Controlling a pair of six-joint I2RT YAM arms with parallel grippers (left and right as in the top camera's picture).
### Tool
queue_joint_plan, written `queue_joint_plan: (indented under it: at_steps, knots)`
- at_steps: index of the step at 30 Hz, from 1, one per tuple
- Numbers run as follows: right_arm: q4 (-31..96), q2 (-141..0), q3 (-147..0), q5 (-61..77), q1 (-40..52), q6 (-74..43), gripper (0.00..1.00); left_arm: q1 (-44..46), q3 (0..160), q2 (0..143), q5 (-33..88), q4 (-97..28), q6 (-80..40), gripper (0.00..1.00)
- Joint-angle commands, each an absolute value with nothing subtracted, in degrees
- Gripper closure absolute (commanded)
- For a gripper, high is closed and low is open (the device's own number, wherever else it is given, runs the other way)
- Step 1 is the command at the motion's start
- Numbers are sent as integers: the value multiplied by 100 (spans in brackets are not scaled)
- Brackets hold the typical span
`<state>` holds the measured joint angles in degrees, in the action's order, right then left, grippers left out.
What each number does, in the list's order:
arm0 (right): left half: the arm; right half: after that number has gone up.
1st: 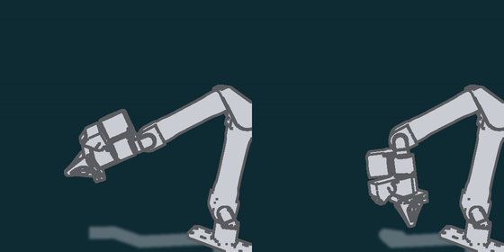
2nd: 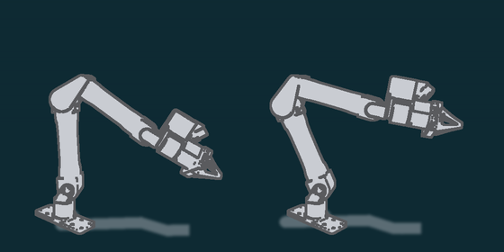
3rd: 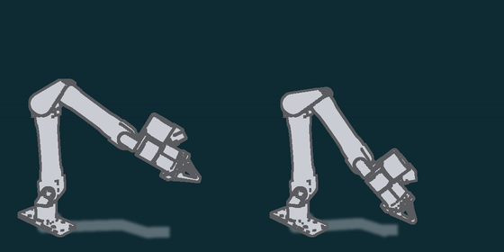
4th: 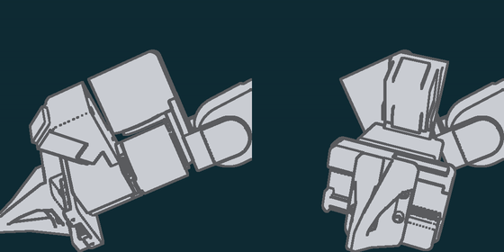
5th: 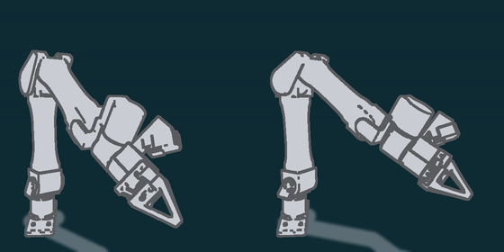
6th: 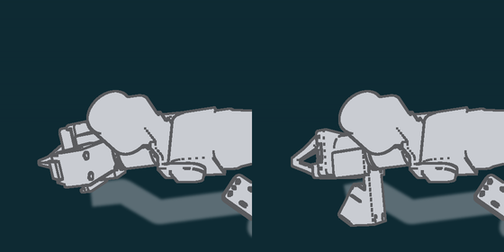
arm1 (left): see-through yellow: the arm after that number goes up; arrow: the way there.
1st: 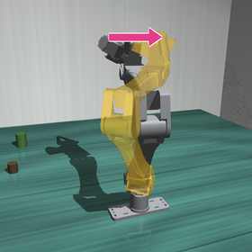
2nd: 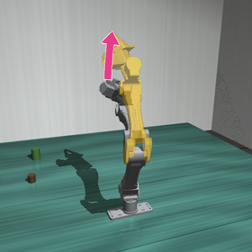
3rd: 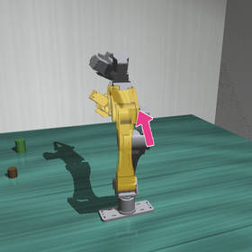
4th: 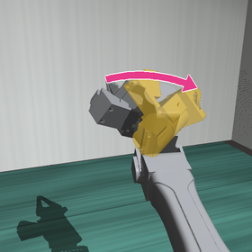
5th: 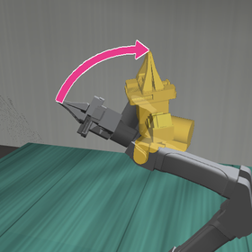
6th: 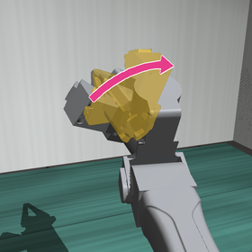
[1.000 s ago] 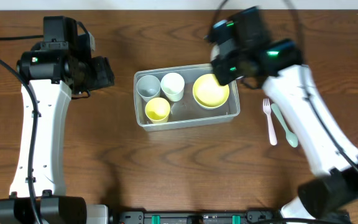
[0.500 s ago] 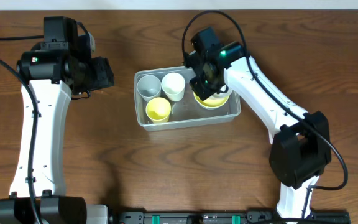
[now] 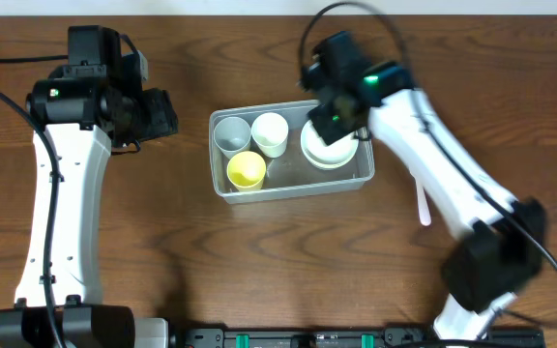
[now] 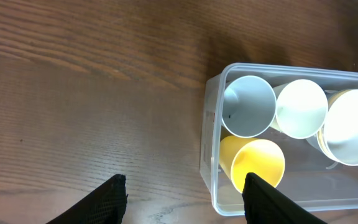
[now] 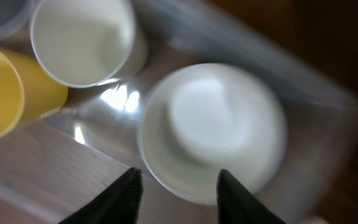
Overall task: Pack container
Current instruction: 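Stack the white bowl onto the yellow bowl and withdraw, then lower the right gripper to the mint-green spoon and grasp it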
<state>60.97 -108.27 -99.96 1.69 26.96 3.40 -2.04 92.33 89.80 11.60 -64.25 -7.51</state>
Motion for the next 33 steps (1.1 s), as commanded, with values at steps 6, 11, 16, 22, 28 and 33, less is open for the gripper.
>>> queue_joint_plan:
  at_steps: [6,11,16,22,28,33]
  knots:
    - [6928,-8962,-10184,-576,945,-521,30,-220,9209,9002,1094,-6510,-757,39]
    - [7776,-8884,-10123,-226,-163,-615,23,-217,9209,9002,1094,-6517,-760,39]
    - [8165,-8919,-9531,-211,-580,-596,20,-217,9209,9002,1094,-6534,-760,39]
    - [7509,-8919,-8049,-213,-731,-530,9,-220,9209,9002,1094,-6558,-760,39]
    - [6420,-8919,-6683,-213,-991,460,1,-220,9209,9002,1094,-6558,-760,39]
    - [5833,-8919,-6267,32,-1313,1111,1,-220,9209,9002,1092,-6600,-757,39]
